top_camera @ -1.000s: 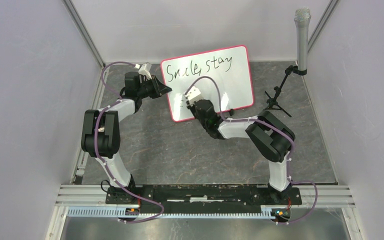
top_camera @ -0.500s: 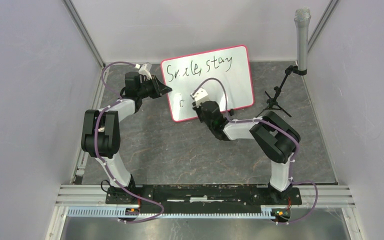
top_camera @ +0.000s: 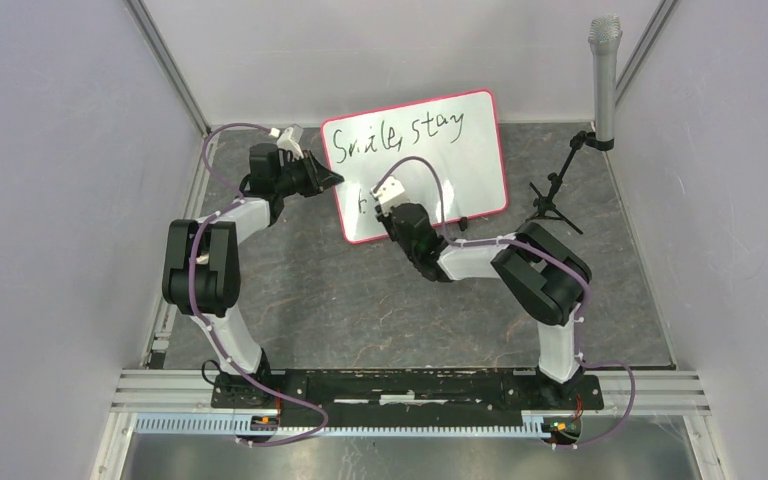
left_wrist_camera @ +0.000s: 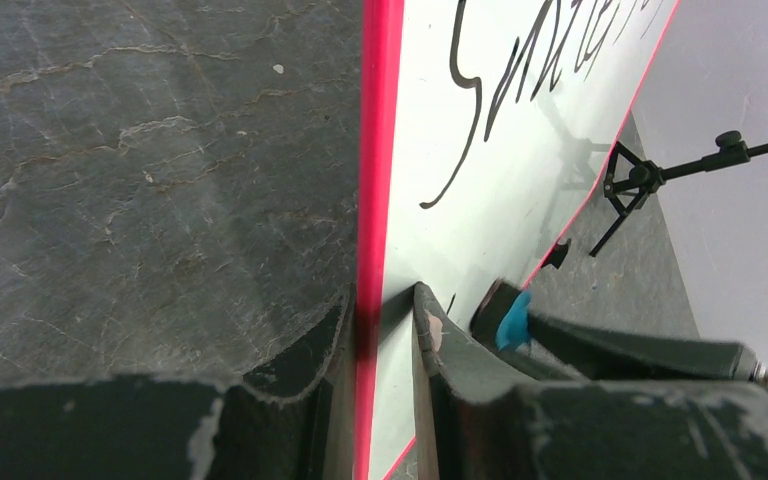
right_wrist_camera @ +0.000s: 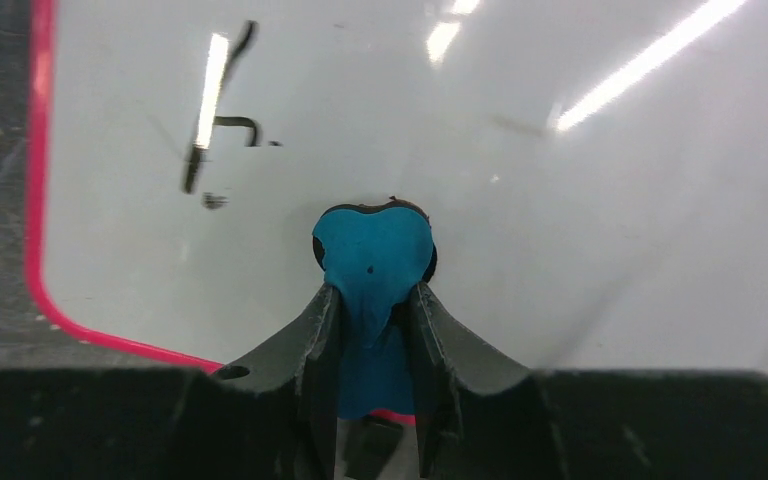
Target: Erase the whiteboard
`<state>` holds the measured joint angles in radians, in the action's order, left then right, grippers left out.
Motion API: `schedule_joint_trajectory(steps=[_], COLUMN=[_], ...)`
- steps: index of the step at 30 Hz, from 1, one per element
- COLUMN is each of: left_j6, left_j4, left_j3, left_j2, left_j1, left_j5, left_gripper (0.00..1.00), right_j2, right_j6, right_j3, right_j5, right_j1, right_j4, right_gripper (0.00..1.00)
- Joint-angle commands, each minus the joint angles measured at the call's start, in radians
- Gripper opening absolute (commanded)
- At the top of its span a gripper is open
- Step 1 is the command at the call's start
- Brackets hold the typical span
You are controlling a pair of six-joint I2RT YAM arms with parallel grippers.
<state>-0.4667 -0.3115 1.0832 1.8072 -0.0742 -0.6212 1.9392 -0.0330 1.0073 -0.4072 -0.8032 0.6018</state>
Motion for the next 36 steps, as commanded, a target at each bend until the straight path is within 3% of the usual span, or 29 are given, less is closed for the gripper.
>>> schedule_joint_trajectory(steps=[1, 13, 19, 31, 36], left_j6=[0.042, 0.04, 0.038, 0.039, 0.037], left_j4=[0.019, 0.019, 0.019, 0.019, 0.019], left_j3=[0.01, 0.011, 0.012, 0.012, 0.013], left_j2=[-0.045, -0.047, -0.045, -0.043, -0.044], left_j1=[0.002, 0.005, 0.005, 0.004, 0.004], left_j5=[0.042, 0.045, 0.043, 0.038, 0.039], left_gripper=[0.02, 0.02, 0.02, 0.02, 0.02], right_j2=[0.068, -0.018, -0.012, 0.142, 0.157], right_j6=[-0.036, 0.015, 0.026, -0.033, -0.048], right_j3=[0.06, -0.066, -0.067, 0.263, 0.323], right_j5=[0.086, -0.038, -0.016, 0.059, -0.046], right_j1=[-0.059, 0.053, 0.053, -0.09, -0.07], right_j4=[-0.048, -0.033, -0.039, -0.122, -0.162], right_gripper=[0.0, 0.0, 0.0, 0.0, 0.0])
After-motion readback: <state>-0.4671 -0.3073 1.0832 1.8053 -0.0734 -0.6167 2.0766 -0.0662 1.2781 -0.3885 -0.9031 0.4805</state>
